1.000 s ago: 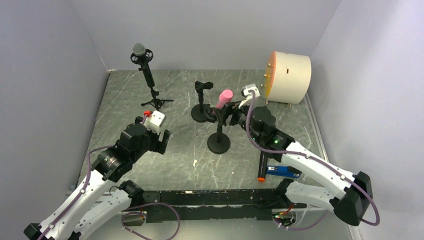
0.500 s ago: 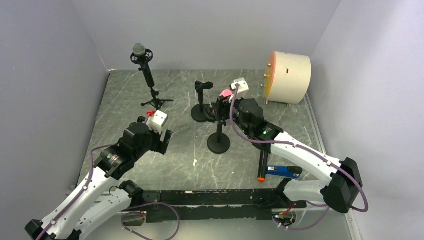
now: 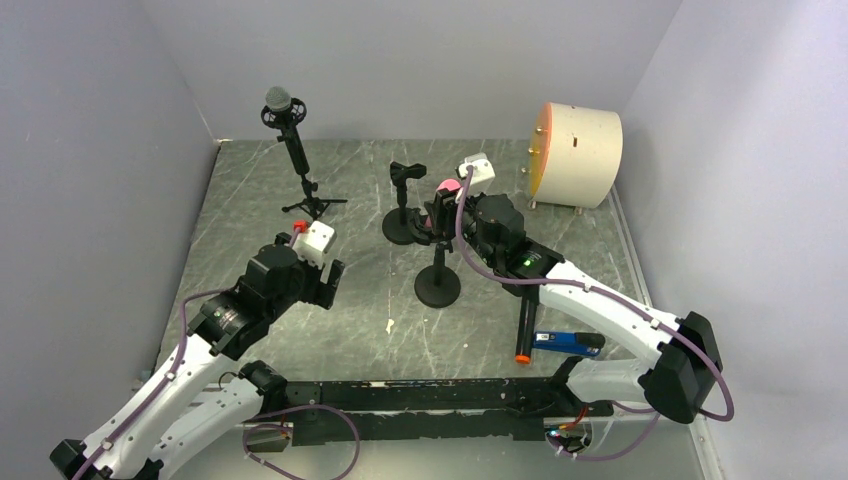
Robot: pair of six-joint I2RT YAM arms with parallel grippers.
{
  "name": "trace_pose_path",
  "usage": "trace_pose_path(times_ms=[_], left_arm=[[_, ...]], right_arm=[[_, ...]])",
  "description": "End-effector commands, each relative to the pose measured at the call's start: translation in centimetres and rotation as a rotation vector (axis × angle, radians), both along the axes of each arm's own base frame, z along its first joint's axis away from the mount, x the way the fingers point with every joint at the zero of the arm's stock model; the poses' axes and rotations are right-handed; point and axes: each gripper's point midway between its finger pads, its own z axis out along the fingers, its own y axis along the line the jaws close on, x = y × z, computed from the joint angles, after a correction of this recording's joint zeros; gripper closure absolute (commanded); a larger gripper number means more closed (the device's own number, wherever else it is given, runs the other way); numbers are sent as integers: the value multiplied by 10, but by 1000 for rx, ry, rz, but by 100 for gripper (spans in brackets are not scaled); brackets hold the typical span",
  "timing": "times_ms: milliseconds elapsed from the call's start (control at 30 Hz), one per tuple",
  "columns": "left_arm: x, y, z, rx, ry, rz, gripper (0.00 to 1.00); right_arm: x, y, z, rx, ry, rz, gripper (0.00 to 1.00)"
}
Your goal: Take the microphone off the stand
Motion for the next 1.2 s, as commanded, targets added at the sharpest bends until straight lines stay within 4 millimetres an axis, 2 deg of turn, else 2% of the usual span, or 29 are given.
trace_pose_path(times_ms=[0,100,167,267,367,467,600,633,667,700,833,900,1067,1167], left_arm=[[3,-2,21,-39,-48,-3,12],[3,-4,20,-42,-45,-11,12],[1,-18,23,-62,-59,-95,12],[-2,-49,37,-160,-77,-229,11],[0,-90,57,-349,-116,-358,12],[3,-129,64,-510,-204,-513,13],[16,-157,54,-575,-251,-580,13],[20,-165,45,-581,-235,-588,13],[20,-172,47,-593,-247,-598,13],[21,-183,39,-590,-239,-610,13],[24,-215,27,-601,-295,-628,14],[26,-229,27,-625,-332,-627,15],[43,-254,8,-603,-390,-557,15],[52,-260,5,-611,-426,-501,17]], right_arm=[[2,-3,41,63,-94,-13,87],[2,-3,44,66,-97,-14,89],[2,-4,45,69,-103,-18,89],[3,-3,43,72,-95,-19,89],[3,-1,39,71,-74,-16,89],[0,-2,38,89,-71,-12,89],[-2,-1,38,109,-65,-2,89],[-3,1,38,111,-62,3,89],[-3,1,39,114,-62,7,89],[-4,2,38,116,-59,12,89],[-7,2,44,143,-66,20,89],[-8,2,45,153,-62,24,89],[-11,4,44,161,-43,39,89],[-11,4,43,156,-39,41,88]])
